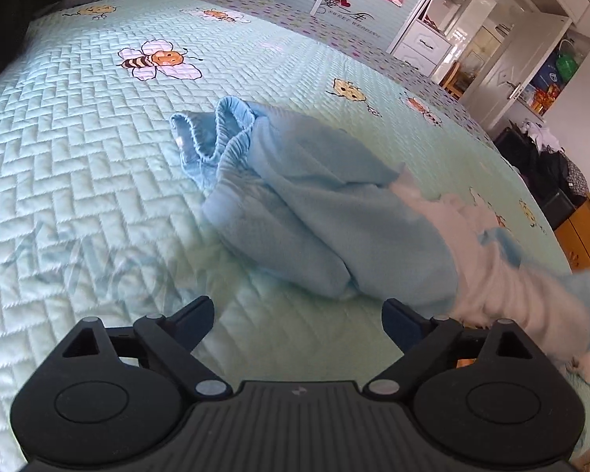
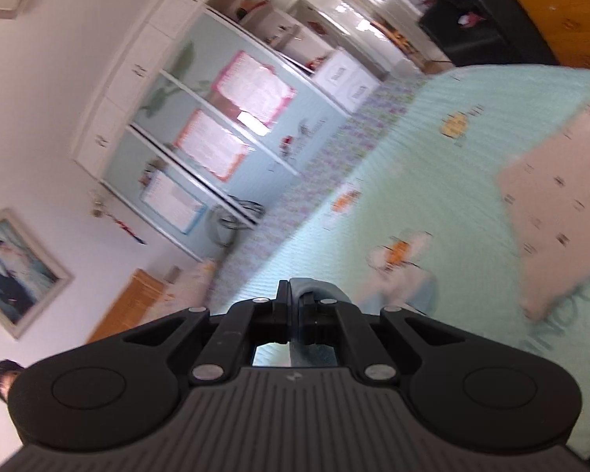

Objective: Fold clothes

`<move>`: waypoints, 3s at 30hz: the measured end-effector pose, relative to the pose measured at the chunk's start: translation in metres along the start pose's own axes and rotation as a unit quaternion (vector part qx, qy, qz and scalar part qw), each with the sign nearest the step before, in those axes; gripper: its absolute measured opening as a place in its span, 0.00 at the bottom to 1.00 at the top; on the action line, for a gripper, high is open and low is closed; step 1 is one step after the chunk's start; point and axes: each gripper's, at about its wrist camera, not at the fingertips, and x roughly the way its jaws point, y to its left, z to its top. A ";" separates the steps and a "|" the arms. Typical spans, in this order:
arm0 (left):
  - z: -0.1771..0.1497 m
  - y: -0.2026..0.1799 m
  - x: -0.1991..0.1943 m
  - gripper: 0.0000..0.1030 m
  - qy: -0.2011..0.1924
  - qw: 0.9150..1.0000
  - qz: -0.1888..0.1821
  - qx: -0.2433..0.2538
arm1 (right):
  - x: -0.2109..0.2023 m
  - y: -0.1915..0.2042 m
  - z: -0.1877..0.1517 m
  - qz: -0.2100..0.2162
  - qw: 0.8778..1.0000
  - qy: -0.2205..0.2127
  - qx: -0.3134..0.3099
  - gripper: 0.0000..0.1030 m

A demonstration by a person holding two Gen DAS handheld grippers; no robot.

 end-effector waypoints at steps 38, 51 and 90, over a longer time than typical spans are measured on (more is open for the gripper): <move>-0.060 -0.084 -0.123 0.98 -0.092 0.951 -0.210 0.207 | 0.030 0.153 -0.129 0.124 0.957 0.209 -0.161 0.04; -0.099 -0.080 -0.105 0.79 -0.038 0.939 -0.236 0.246 | 0.019 0.130 -0.189 0.134 0.937 0.281 -0.159 0.04; 0.001 0.003 -0.232 0.06 -0.253 0.949 -0.116 0.148 | 0.073 -0.057 -0.089 -0.092 0.983 0.150 0.052 0.67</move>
